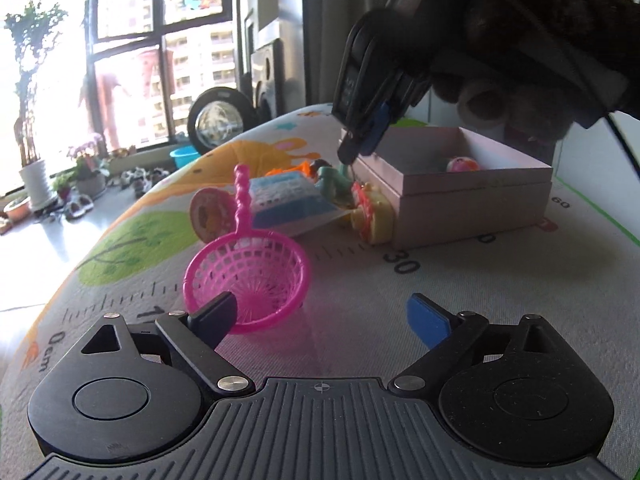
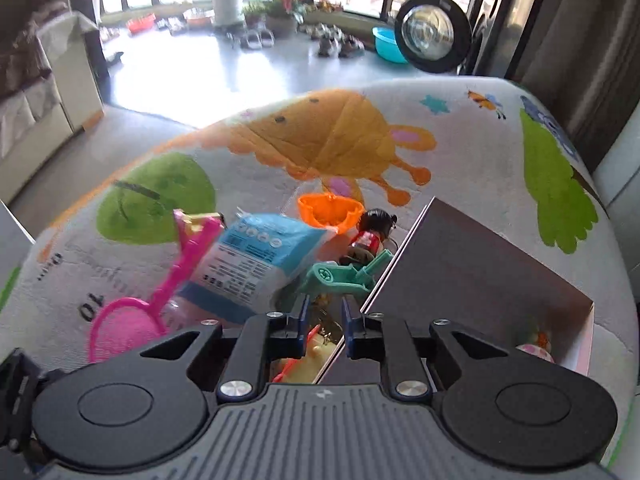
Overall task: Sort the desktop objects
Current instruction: 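Grasp the red-and-yellow keychain toy with the right gripper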
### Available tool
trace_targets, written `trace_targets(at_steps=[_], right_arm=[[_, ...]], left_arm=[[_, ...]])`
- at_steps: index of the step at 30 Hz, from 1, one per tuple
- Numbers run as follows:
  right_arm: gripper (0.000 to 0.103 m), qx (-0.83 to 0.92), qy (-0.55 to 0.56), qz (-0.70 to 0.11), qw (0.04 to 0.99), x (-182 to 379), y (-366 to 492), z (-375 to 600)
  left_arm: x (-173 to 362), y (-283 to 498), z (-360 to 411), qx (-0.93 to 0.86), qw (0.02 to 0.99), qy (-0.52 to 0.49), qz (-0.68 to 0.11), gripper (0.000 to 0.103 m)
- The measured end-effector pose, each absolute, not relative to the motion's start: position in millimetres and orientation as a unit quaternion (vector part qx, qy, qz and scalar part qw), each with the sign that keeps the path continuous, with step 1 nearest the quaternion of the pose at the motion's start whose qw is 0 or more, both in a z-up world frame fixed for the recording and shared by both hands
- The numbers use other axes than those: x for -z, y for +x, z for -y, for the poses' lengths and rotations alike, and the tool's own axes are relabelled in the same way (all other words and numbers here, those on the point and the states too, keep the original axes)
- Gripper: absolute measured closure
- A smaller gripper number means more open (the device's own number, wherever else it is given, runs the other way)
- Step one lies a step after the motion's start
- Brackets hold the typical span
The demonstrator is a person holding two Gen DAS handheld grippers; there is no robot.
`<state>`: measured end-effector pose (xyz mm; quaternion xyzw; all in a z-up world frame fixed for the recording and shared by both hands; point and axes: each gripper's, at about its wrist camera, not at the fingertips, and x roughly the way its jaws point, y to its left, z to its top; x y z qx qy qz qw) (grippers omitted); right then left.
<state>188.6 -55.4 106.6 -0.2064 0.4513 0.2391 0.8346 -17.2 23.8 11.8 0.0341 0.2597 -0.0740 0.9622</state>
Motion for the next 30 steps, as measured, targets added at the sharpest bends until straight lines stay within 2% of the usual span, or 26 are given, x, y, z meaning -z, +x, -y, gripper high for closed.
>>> trace_targets(at_steps=[3, 6, 16, 20, 21, 23, 24, 25, 30], right_arm=[[0.094, -0.209, -0.272, -0.468, 0.814, -79.2, 199.7, 31.3], [0.094, -0.205, -0.303, -0.484, 0.795, -67.7, 193.0, 18.2], [0.093, -0.277, -0.241, -0.55, 0.75, -75.4, 108.2, 71.5], [0.092, -0.272, -0.248, -0.5, 0.784, -81.2, 69.4, 114.8], [0.086, -0.265, -0.245, -0.484, 0.797, -83.2, 62.6, 126.2], [0.064, -0.249, -0.227, -0.456, 0.824, -86.4, 52.4, 150.6], [0.045, -0.24, -0.214, -0.443, 0.837, -87.5, 48.3, 162.7], [0.032, -0.229, -0.197, -0.431, 0.85, -86.8, 45.2, 176.8], [0.019, -0.16, -0.133, -0.386, 0.899, -67.7, 32.4, 228.2]], left_arm=[[-14.0, -22.3, -33.0, 0.075, 0.968, 0.008, -0.24, 0.005], [-16.4, -27.0, -38.0, 0.081, 0.97, -0.005, -0.228, 0.005], [-19.4, -30.0, -40.3, 0.101, 0.971, -0.014, -0.217, 0.003], [-17.8, -26.6, -37.5, 0.104, 0.969, -0.009, -0.224, 0.002], [-17.6, -25.1, -37.1, 0.103, 0.968, -0.009, -0.227, 0.002], [-15.8, -24.0, -36.9, 0.1, 0.967, -0.006, -0.235, 0.002], [-15.8, -23.5, -35.5, 0.1, 0.966, -0.002, -0.237, 0.002], [-15.2, -23.8, -33.2, 0.101, 0.965, 0.004, -0.241, 0.002], [-13.7, -30.8, -13.8, 0.155, 0.949, 0.023, -0.274, 0.002]])
